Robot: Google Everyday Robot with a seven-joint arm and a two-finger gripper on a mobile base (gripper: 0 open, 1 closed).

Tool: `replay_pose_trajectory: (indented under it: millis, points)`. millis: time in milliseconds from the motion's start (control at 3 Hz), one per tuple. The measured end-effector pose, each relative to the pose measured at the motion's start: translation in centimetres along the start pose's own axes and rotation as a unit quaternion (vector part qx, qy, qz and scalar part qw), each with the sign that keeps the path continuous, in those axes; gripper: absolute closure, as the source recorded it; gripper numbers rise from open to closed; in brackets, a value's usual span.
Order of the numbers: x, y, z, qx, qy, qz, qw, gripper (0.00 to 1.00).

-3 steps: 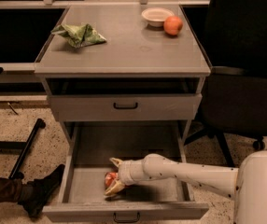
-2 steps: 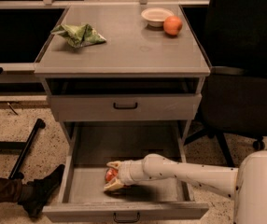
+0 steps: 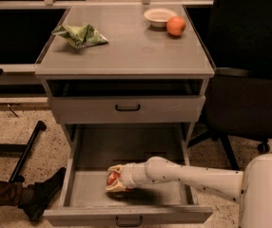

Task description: Pick coke can from middle drawer and place on counter

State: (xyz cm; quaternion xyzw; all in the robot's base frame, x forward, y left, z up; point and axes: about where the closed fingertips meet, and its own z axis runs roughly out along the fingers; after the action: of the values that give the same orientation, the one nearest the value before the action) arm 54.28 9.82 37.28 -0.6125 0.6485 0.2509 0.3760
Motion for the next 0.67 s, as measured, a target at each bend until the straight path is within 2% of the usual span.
replay_pose_trajectory:
  millis: [333,667]
  points:
    - [-2.3,-1.6,-2.9,0.005,-0.005,0.006,1.0000,1.00]
    - [-7.0,-4.1,-7.0,0.009,-0.021,-0.017,0.9996,1.00]
